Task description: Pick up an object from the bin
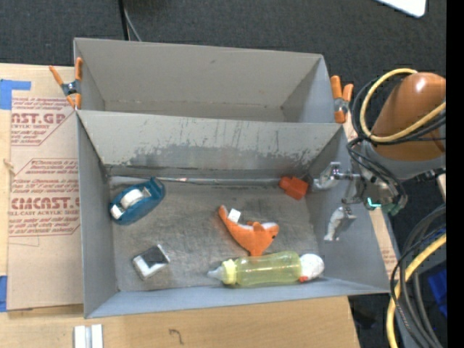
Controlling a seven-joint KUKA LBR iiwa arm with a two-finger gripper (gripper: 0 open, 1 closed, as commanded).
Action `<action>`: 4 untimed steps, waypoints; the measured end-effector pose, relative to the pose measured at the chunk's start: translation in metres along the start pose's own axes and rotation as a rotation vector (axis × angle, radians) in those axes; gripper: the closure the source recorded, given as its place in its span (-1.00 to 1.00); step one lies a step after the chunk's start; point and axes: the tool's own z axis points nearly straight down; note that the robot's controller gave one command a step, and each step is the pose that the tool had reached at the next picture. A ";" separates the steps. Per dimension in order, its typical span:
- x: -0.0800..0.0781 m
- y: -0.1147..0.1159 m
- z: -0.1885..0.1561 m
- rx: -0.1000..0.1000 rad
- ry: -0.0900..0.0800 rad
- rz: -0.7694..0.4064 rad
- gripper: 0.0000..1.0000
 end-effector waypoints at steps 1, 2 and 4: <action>-0.002 0.000 -0.004 0.001 -0.007 -0.001 -1.00; 0.024 0.038 -0.046 0.002 -0.008 -0.295 1.00; 0.024 0.038 -0.045 0.002 -0.008 -0.294 -1.00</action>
Offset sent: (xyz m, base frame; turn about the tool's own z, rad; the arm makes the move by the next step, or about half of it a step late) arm -0.0243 0.0374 0.0456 -0.2946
